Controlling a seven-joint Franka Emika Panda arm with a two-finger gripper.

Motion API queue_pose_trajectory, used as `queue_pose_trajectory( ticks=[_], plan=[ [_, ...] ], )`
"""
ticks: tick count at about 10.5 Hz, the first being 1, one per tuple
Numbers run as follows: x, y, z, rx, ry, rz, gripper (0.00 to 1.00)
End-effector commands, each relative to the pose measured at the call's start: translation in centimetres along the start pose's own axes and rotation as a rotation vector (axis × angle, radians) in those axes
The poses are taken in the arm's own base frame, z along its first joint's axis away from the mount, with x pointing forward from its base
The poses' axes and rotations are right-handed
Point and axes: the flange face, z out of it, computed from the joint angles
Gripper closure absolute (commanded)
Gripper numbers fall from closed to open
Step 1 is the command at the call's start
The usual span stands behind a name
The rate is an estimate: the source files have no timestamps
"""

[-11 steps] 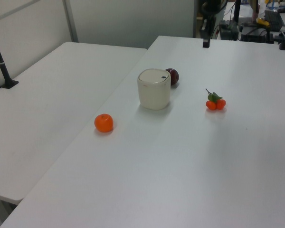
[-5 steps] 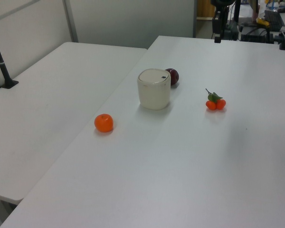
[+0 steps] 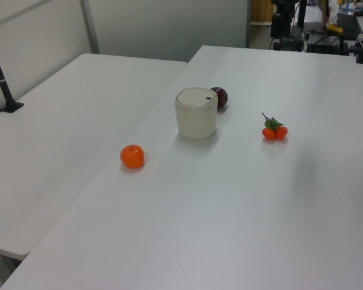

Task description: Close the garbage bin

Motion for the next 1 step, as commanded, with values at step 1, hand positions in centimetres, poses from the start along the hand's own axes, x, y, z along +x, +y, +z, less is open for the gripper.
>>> queue_pose_trajectory(
  ticks=[1],
  plan=[
    [-1.24, 0.43, -0.64, -0.008, -0.009, -0.012, 0.0]
  ],
)
